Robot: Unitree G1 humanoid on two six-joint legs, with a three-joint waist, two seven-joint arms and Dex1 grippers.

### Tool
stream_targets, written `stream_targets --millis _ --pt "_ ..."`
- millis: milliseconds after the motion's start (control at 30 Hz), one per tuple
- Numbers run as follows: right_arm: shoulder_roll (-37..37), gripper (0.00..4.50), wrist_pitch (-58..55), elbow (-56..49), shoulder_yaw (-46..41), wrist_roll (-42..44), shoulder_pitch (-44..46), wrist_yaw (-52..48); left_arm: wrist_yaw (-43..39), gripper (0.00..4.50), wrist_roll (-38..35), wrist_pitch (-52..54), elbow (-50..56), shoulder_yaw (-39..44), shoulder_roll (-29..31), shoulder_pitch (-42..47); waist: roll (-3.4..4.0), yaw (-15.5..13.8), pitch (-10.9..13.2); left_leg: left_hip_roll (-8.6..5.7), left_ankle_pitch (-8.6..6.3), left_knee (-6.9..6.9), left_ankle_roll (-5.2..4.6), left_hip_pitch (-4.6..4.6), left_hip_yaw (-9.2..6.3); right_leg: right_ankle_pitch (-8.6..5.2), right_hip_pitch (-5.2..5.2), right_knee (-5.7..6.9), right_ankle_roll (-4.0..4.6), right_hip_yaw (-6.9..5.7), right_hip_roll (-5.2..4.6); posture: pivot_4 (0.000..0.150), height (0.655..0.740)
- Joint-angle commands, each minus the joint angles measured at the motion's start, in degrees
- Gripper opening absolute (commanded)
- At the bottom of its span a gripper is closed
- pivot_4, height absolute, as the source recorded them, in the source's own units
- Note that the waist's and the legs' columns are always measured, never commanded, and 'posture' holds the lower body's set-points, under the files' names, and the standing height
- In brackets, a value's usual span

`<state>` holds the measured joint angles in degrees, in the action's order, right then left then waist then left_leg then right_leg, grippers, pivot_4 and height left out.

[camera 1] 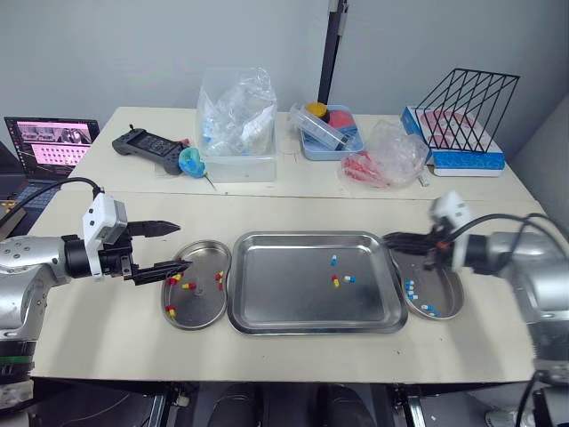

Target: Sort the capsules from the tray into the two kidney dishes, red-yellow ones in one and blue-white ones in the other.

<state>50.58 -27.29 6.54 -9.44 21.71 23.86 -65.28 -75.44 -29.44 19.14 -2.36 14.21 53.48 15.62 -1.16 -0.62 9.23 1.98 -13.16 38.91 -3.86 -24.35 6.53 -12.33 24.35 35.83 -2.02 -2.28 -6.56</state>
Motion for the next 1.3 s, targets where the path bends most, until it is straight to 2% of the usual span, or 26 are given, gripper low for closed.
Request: stream_targets --millis 33,267,467,700,967,1300 --pt "1.17 0.02 2.63 1.23 -2.58 -0.34 -1.65 0.77 -0.28 4.50 -0.24 -1.10 0.11 0.17 -0.04 1.22 0.00 0.16 0.00 0.02 0.00 -0.02 0.01 0.01 -0.01 -0.01 0.00 0.01 0.01 -0.01 0.03 0.150 0.7400" --pt "1.45 0.02 -0.34 -2.02 -3.43 0.47 -6.60 4.08 -0.19 4.50 0.06 -2.16 -0.45 -0.33 -0.36 1.61 0.00 0.56 0.00 0.03 0.02 -0.03 0.02 0.02 0.03 -0.01 0.00 0.05 0.01 0.03 0.04 0.150 0.7400" --pt "0.68 2.05 -1.77 -4.34 -6.70 2.24 -8.42 7.22 0.10 4.50 1.10 -4.65 -1.63 -0.34 -0.52 1.58 0.00 0.49 0.00 0.02 0.01 -0.02 0.02 0.03 0.01 -0.01 -0.01 0.04 0.01 0.03 0.03 0.150 0.7400" --pt "1.82 4.47 0.26 -0.97 -12.13 3.41 -7.83 8.51 0.38 4.50 1.02 -5.17 -2.29 -0.16 -0.80 1.28 0.00 0.31 0.00 0.01 0.01 -0.01 0.01 0.03 0.00 0.00 -0.02 0.03 -0.01 0.03 0.03 0.150 0.7400" --pt "1.80 4.47 7.54 10.02 -19.45 2.64 -7.62 10.41 0.73 4.50 1.20 -6.18 -3.89 0.42 -1.07 0.51 0.00 0.28 0.00 0.01 0.02 -0.01 0.01 0.04 0.02 0.00 -0.04 0.02 -0.02 0.04 0.04 0.150 0.7400" --pt "0.60 4.47 10.57 11.81 -20.98 3.19 -8.96 12.44 1.03 4.50 1.14 -6.43 -3.59 0.02 -1.31 0.29 0.00 0.42 0.00 0.01 0.02 -0.01 0.01 0.05 0.02 0.00 -0.05 0.03 -0.02 0.06 0.04 0.150 0.7400"
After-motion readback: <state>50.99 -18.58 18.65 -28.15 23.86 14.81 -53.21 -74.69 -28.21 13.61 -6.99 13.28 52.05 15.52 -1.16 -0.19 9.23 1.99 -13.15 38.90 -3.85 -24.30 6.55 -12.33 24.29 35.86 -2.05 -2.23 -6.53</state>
